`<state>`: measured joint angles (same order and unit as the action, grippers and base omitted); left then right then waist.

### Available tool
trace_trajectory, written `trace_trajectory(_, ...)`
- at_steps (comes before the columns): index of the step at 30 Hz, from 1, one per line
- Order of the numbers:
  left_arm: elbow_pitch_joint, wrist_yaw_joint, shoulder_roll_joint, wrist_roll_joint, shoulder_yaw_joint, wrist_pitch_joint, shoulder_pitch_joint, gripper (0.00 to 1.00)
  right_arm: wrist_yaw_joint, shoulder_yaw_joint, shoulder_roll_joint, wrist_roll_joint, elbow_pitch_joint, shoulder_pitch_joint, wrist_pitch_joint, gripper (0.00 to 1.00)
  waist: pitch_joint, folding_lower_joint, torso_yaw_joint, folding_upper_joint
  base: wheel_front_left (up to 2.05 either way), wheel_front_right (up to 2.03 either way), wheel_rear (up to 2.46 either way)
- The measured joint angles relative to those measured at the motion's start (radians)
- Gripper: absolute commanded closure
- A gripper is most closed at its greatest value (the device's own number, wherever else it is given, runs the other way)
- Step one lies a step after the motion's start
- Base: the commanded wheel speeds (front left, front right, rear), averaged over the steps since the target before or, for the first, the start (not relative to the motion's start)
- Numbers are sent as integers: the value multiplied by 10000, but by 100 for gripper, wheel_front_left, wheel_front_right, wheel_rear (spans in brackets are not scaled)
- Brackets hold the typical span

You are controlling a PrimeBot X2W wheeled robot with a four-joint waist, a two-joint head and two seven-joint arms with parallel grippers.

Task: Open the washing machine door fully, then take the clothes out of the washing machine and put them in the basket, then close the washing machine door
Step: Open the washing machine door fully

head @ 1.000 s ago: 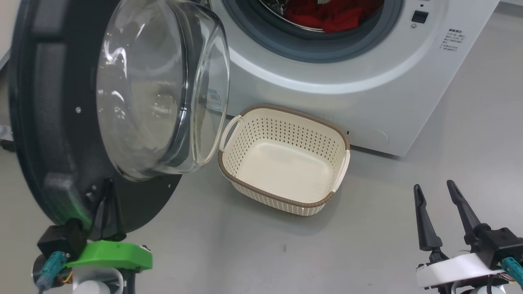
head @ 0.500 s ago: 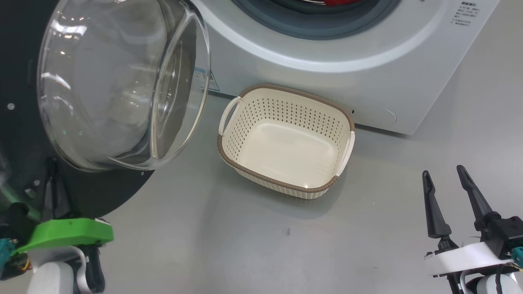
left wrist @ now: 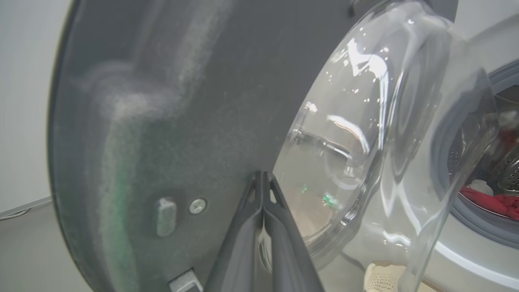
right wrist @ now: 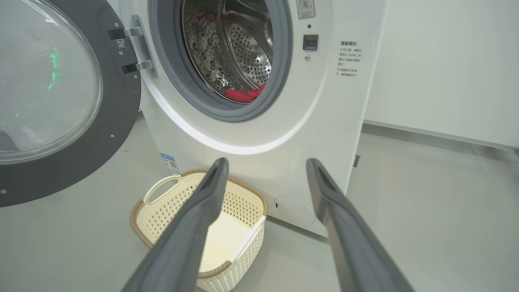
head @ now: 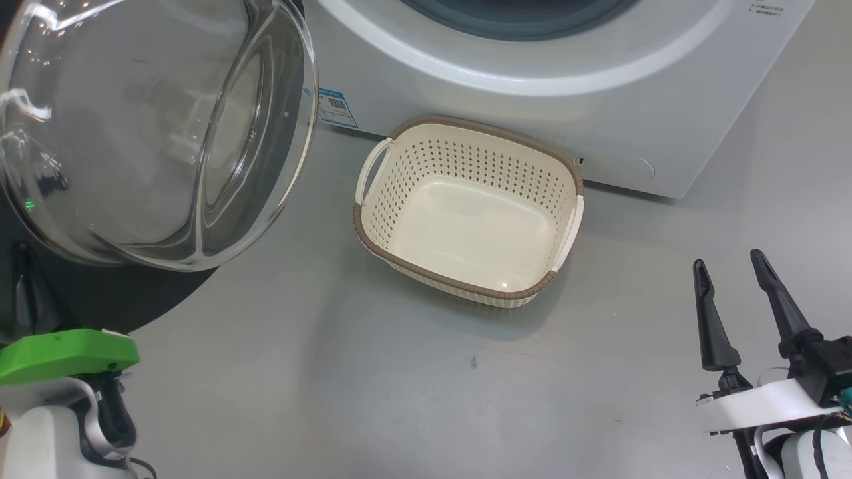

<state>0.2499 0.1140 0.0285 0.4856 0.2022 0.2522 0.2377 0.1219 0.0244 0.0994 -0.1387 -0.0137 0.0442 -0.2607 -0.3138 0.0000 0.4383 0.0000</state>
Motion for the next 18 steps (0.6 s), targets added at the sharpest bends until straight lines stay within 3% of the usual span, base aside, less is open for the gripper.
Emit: trace_trajectory(18, 1423, 42, 520, 17, 1208, 0, 978, 100, 0, -144, 109, 0, 100, -298, 0, 0, -102, 0, -113, 0, 0, 0, 0)
